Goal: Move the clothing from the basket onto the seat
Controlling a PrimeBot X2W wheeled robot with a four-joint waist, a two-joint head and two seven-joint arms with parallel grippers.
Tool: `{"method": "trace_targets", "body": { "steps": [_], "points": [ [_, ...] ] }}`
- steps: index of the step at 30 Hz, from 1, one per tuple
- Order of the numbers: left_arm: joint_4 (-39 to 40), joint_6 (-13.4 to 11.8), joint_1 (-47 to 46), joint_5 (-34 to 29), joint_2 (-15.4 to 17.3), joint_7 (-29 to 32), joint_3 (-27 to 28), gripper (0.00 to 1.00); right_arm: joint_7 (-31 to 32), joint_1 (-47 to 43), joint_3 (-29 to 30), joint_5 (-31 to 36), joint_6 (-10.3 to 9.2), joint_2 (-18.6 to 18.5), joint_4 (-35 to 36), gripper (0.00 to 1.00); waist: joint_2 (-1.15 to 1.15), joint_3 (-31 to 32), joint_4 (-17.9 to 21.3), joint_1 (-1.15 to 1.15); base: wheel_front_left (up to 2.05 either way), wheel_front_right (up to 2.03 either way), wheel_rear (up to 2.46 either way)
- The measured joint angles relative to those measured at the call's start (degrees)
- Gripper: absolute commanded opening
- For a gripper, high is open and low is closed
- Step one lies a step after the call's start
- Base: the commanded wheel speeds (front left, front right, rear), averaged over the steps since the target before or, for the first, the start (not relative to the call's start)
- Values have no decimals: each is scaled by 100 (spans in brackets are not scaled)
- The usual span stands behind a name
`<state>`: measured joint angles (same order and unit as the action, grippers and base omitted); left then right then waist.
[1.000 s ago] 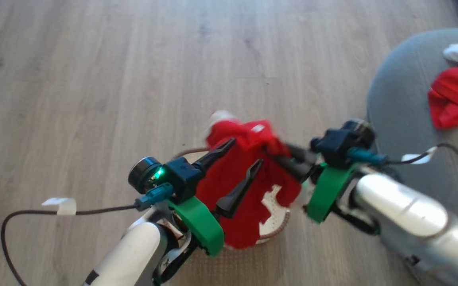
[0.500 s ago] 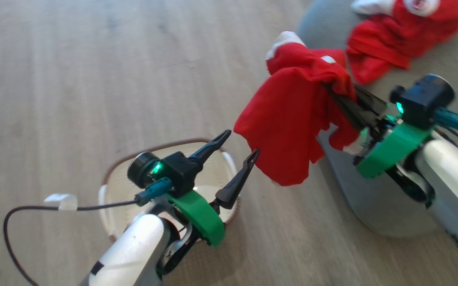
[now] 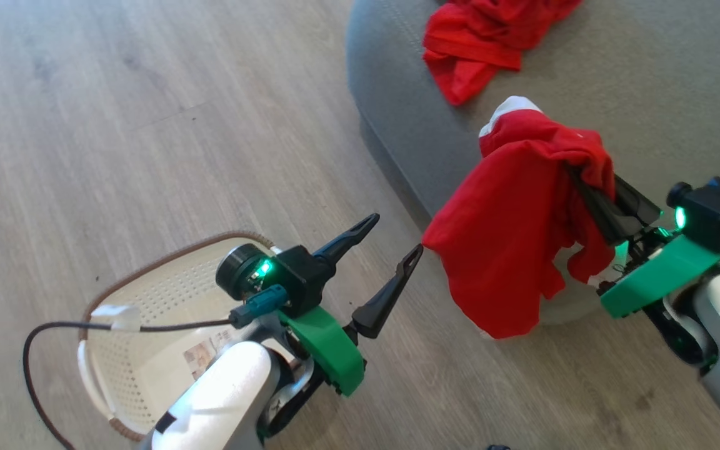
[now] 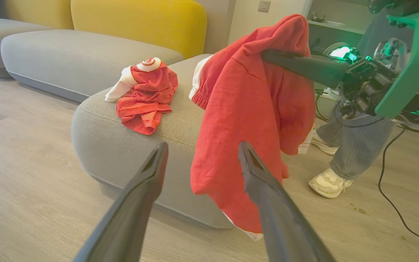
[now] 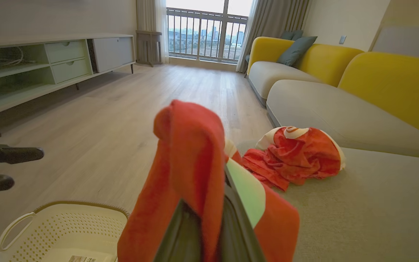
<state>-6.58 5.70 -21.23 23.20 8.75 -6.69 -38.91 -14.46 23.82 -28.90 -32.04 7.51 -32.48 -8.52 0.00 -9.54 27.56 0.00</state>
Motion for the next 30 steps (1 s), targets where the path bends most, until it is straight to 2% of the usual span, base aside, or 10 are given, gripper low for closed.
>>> {"method": "trace_targets", "body": {
  "steps": [4, 10, 18, 21, 25, 30],
  "points": [
    [60, 0, 0, 0, 9, 16, -15, 100, 0, -130, 216, 70, 0, 80, 83, 0, 0, -52, 78, 0, 0, 0, 0],
    [170, 0, -47, 0, 54, 171, -93, 100, 0, -134, 545, 178, 0, 267, 147, 0, 0, -236, -5, 0, 0, 0, 0],
    [501, -1, -648, -132, 266, 590, -51, 100, 0, 39, 1305, 179, 0, 547, 285, 0, 0, -921, -220, 0, 0, 0, 0],
    [679, -1, -1143, -224, 364, 786, 78, 100, 0, 516, 1539, 92, 0, 650, 222, 0, 0, -1373, -289, 1, 0, 0, 0],
    [837, 1, -1912, -326, 464, 977, 249, 100, 0, 1602, 1739, -92, 0, 731, -186, 0, 0, -2061, -378, 2, 0, 0, 0],
    [862, 65, -2758, -534, 561, 1218, 286, 100, 1, 3195, 2131, -141, 0, 650, -1100, 0, -1, -2897, -481, 3, 0, 0, 0]
  ]
}}
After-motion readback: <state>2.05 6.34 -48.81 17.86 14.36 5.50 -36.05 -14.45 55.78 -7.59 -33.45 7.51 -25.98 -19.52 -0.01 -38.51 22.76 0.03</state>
